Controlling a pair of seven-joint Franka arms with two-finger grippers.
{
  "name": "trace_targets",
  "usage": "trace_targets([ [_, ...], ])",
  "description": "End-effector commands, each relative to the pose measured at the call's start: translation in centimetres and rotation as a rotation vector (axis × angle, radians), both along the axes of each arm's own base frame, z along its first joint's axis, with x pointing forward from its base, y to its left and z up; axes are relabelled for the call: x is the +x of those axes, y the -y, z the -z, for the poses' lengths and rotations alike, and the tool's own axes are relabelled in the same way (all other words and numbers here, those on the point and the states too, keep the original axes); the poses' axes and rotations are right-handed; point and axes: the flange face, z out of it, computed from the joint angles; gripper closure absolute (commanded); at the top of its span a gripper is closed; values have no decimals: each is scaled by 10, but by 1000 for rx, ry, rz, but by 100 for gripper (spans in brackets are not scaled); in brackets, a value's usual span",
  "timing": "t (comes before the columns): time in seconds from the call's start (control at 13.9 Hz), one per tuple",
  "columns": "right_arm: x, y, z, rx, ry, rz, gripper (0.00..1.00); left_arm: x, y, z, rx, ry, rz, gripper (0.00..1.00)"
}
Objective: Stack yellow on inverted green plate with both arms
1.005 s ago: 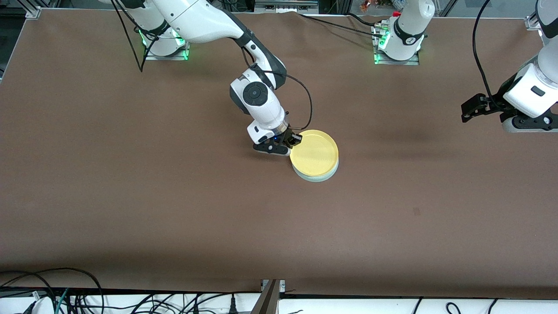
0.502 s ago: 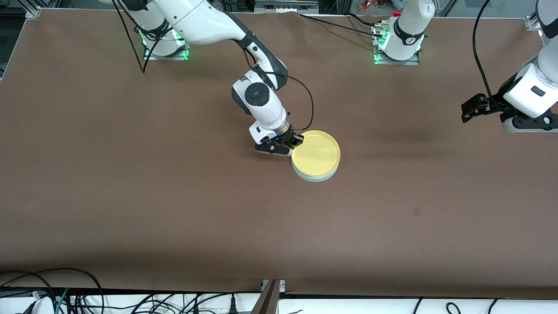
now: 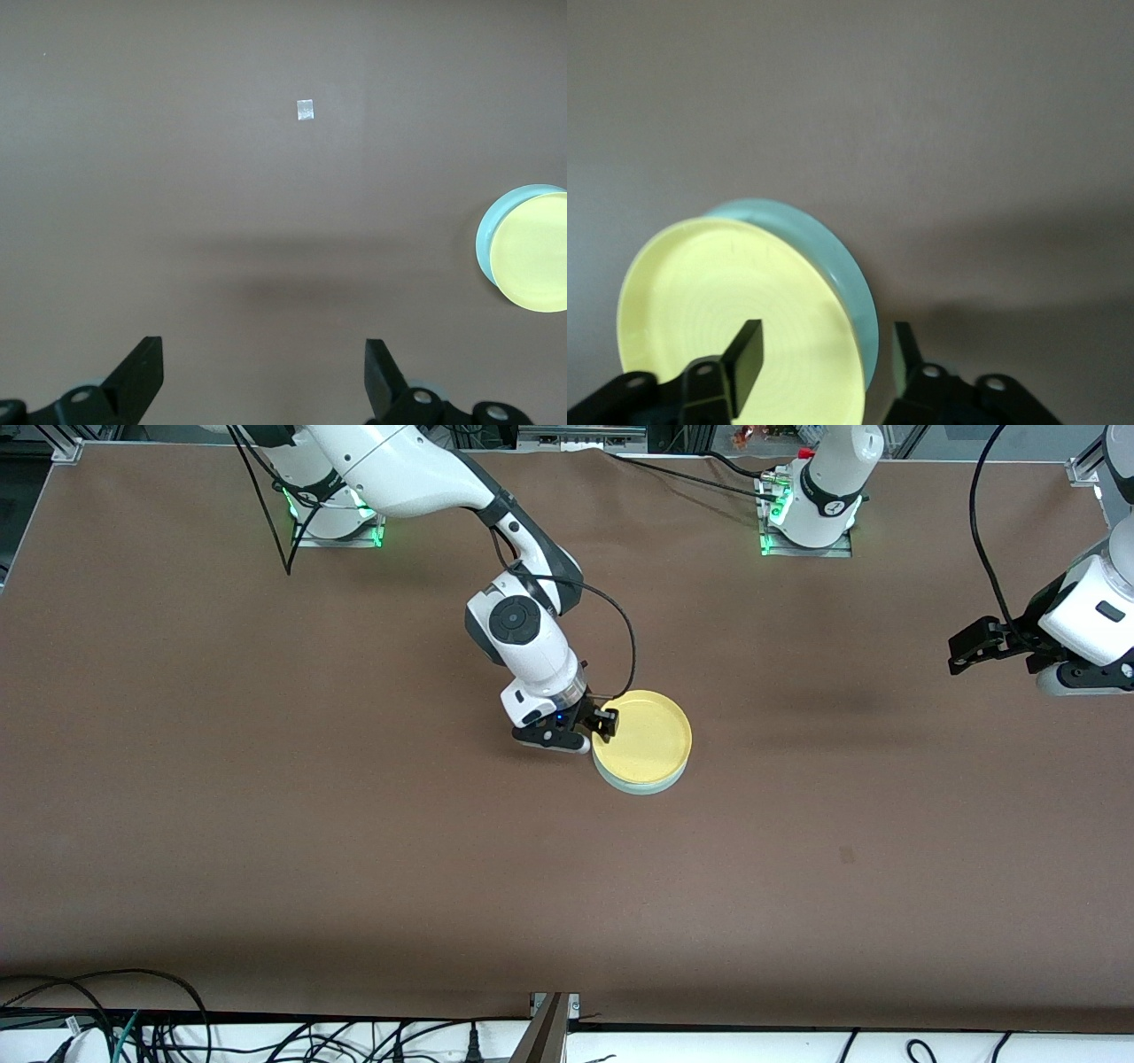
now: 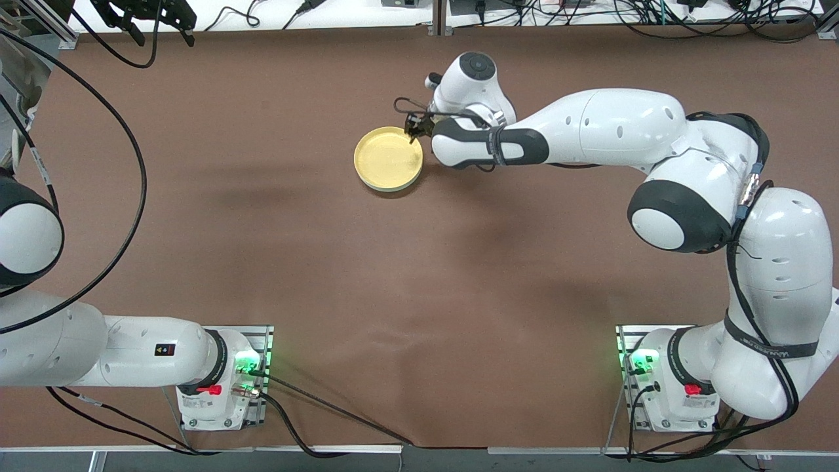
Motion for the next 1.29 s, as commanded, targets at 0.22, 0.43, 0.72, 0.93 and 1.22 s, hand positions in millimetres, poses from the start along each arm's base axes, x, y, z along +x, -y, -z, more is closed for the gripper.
trace_targets([
  [0.22,65,120,-146,-102,-52,10,0,1,-1,-5,-27,-4,14,0],
  [0.43,76,202,-226,-134,-70,-49,0,1,-1,-4,-27,-5,14,0],
  [0.72,56,293,-313,-184,-89,-129,0,1,-1,-4,-29,-5,14,0],
  [0.93,34,354,-355,-185,-109,-139,0,1,-2,-4,-31,-4,12,0],
  [1.22,9,428,-368,-186,-96,-185,0,1,-3,-4,-31,-4,11,0],
])
